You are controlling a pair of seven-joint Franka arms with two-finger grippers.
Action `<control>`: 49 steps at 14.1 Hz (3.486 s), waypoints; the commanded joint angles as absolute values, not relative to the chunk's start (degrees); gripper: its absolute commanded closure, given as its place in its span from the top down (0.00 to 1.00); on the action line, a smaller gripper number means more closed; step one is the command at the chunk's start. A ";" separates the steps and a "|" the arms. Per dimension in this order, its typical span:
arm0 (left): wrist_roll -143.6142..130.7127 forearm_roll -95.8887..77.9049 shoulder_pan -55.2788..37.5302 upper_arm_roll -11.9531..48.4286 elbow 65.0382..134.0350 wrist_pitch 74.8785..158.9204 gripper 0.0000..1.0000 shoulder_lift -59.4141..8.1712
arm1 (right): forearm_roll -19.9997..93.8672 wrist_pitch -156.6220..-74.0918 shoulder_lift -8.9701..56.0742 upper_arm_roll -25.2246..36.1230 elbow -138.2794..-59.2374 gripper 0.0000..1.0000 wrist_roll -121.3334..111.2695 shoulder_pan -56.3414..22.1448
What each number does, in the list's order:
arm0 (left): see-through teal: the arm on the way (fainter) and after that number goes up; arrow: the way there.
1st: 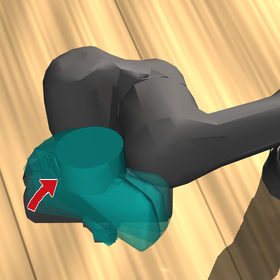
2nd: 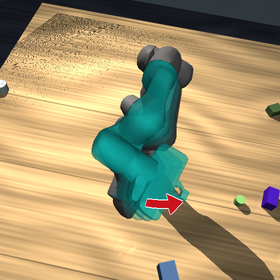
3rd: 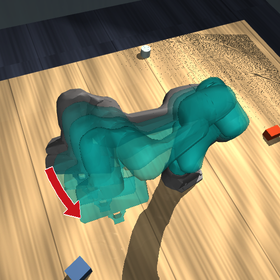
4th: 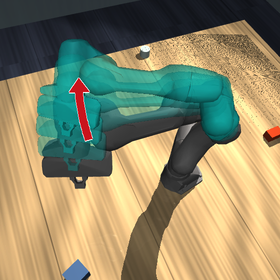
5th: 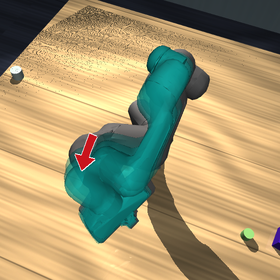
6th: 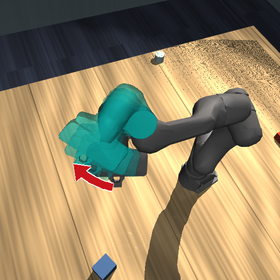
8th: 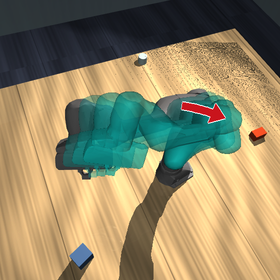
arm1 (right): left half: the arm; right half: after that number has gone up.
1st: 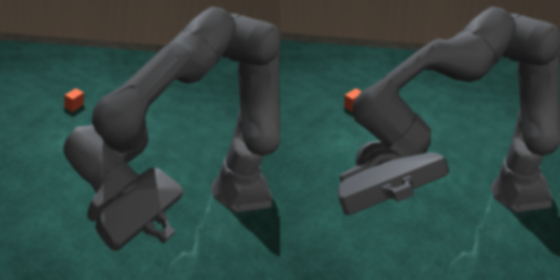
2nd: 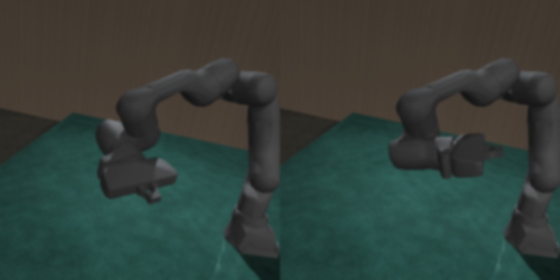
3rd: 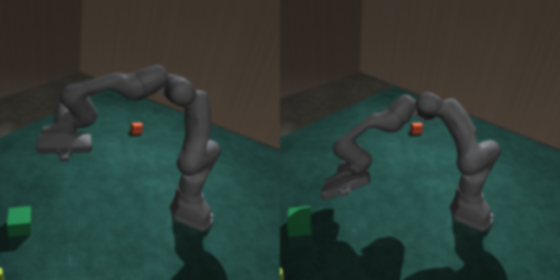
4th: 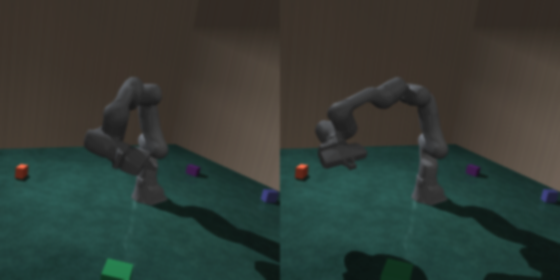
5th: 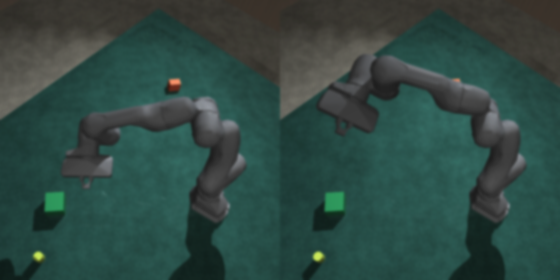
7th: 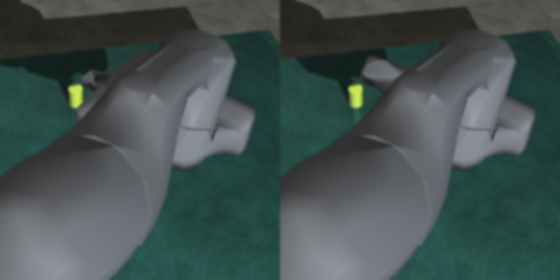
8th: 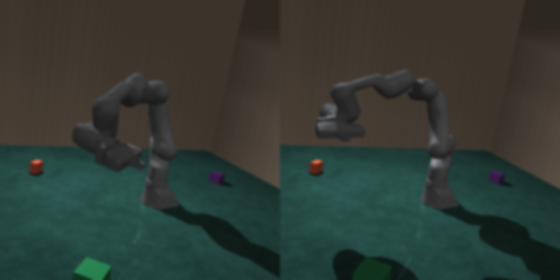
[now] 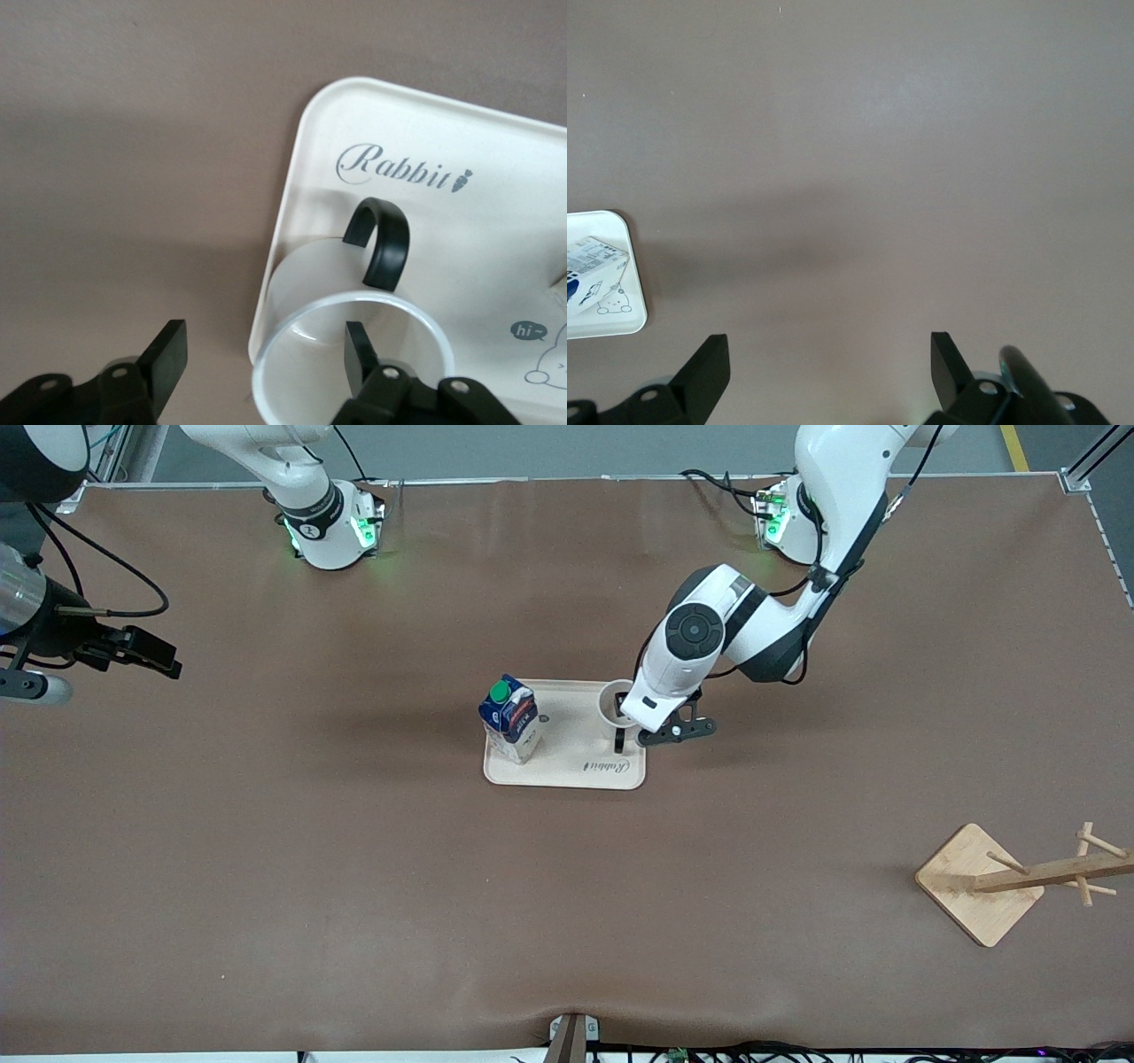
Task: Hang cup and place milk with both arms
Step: 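Lower the left gripper into the white mug and grip its rim, then lift the mug with the left gripper while the right gripper reaches the milk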
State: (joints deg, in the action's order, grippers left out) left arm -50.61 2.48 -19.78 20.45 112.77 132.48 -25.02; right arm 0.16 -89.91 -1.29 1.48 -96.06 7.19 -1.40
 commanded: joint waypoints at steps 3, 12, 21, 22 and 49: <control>-52.65 3.87 -21.35 20.48 112.06 132.98 0.62 -26.80 | -0.18 -89.91 -2.46 1.32 -97.12 1.00 7.47 -1.23; -52.38 6.33 -21.62 20.48 110.57 132.89 0.00 -28.39 | -1.14 -88.25 -0.53 0.88 -91.14 1.00 7.91 -5.98; -47.05 6.50 -15.23 20.12 101.08 121.31 0.00 -21.99 | -2.54 -86.31 7.82 1.23 -90.62 1.00 7.21 -4.40; -43.98 6.33 -13.38 20.13 100.20 118.85 0.00 -20.49 | -4.03 -86.13 9.04 1.32 -90.53 1.00 7.21 -4.57; 21.61 4.92 25.04 19.78 79.72 99.40 0.00 -19.68 | 22.94 -108.88 18.19 1.05 -95.80 1.00 63.53 -32.60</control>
